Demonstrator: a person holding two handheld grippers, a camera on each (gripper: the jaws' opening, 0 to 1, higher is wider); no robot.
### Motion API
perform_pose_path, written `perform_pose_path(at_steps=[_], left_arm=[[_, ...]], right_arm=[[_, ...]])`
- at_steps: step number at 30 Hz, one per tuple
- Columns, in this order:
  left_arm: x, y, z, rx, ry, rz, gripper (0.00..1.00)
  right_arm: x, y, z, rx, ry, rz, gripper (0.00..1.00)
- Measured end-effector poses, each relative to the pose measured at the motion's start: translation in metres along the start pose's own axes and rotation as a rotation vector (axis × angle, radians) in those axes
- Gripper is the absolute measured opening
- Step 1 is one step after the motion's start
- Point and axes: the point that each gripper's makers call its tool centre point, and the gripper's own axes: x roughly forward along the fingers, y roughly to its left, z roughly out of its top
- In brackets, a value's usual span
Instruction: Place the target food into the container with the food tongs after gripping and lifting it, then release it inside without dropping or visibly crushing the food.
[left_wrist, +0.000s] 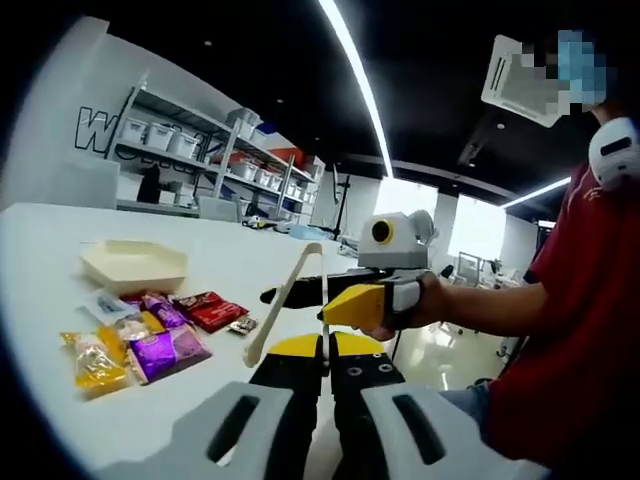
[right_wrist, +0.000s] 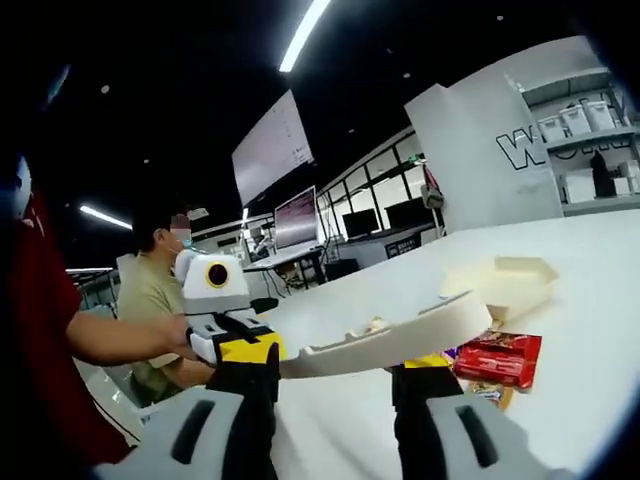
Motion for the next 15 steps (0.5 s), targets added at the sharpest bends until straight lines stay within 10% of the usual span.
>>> perform_pose_path(at_steps=[15], left_arm=[[0.000, -0.035, 0.011, -0.140, -0.073, -0.205, 0.01]], right_arm=[[-0.015, 0.037, 0.010, 0.080, -0.019, 0.200, 0.31]])
